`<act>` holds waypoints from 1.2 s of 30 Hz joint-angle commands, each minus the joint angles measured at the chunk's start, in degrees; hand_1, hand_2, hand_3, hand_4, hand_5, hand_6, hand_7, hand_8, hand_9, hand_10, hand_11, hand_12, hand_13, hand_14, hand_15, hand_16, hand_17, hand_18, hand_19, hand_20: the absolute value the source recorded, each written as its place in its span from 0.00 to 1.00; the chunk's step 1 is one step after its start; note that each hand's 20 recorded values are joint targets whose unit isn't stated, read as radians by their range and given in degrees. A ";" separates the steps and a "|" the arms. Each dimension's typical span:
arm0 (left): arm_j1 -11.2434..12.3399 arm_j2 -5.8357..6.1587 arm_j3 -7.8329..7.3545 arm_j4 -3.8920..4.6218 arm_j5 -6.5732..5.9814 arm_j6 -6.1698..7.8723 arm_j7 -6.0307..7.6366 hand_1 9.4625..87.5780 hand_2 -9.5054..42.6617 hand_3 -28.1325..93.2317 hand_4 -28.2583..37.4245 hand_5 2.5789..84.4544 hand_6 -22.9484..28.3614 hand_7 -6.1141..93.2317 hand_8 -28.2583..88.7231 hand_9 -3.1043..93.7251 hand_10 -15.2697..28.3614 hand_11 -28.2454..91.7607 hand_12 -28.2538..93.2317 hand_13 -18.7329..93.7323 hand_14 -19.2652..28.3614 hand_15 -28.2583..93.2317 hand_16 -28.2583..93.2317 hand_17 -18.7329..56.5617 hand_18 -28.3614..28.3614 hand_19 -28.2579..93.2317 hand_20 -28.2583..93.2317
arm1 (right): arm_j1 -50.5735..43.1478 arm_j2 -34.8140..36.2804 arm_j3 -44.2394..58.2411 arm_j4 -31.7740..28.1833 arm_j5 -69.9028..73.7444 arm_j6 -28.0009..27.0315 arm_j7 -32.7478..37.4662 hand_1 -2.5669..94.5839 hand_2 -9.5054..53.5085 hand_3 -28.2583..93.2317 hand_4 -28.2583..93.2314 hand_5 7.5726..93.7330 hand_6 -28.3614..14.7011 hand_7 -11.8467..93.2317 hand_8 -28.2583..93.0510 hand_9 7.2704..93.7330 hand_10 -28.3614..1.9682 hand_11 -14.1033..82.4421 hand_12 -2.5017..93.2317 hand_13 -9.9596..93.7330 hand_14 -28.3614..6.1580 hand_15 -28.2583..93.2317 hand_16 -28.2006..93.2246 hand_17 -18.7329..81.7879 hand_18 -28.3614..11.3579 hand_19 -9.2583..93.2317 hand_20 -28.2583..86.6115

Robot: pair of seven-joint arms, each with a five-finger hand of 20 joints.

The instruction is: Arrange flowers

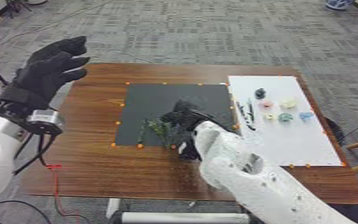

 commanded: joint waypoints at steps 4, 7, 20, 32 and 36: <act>-0.05 -0.85 0.18 0.01 -0.25 -0.01 0.12 0.22 0.11 0.78 0.05 0.24 0.49 0.26 0.16 0.20 0.57 0.42 0.40 0.23 0.67 0.59 0.20 0.10 0.85 0.56 0.33 | -7.82 1.78 17.57 0.40 11.29 -22.35 -34.25 0.27 0.57 0.99 0.13 0.44 0.70 0.21 0.16 0.74 0.50 0.77 0.60 0.75 0.41 0.90 0.58 0.59 0.14 1.00 0.74; -0.91 -0.66 0.93 0.25 -0.26 -0.22 0.19 0.22 0.11 0.78 0.05 0.24 0.49 0.26 0.16 0.20 0.57 0.42 0.40 0.23 0.67 0.59 0.20 0.10 0.85 0.56 0.32 | -6.39 1.47 15.32 1.29 7.15 -26.13 -35.10 0.25 0.65 0.98 0.15 0.40 0.71 0.21 0.15 0.78 0.49 0.79 0.48 0.78 0.43 0.90 0.57 0.62 0.13 1.00 0.75; -2.24 -0.08 1.35 0.56 -0.36 -0.42 0.30 0.22 0.11 0.78 0.05 0.24 0.48 0.26 0.16 0.19 0.56 0.41 0.40 0.23 0.66 0.58 0.20 0.10 0.84 0.56 0.32 | -2.57 1.85 11.51 2.49 4.31 -31.35 -35.73 0.21 0.70 1.00 0.16 0.39 0.71 0.22 0.14 0.88 0.58 0.82 0.43 0.87 0.50 0.91 0.56 0.72 0.12 1.00 0.84; -1.90 0.01 1.25 0.41 -0.42 -0.41 0.63 0.21 0.10 0.79 0.04 0.24 0.47 0.26 0.16 0.19 0.56 0.41 0.40 0.23 0.66 0.58 0.20 0.11 0.84 0.56 0.33 | 2.38 1.87 5.29 4.85 -2.92 -30.44 -33.86 0.19 0.71 1.00 0.16 0.41 0.71 0.24 0.13 0.91 0.60 0.81 0.42 0.89 0.52 0.91 0.56 0.74 0.12 1.00 0.85; -1.74 -0.07 1.17 0.28 -0.40 -0.50 0.70 0.21 0.10 0.79 0.03 0.25 0.47 0.27 0.16 0.20 0.56 0.42 0.40 0.23 0.66 0.59 0.20 0.11 0.84 0.56 0.33 | 4.05 2.01 2.91 5.77 -3.50 -28.63 -31.84 0.19 0.71 1.00 0.16 0.41 0.70 0.24 0.13 0.92 0.62 0.81 0.42 0.89 0.54 0.91 0.56 0.75 0.12 1.00 0.85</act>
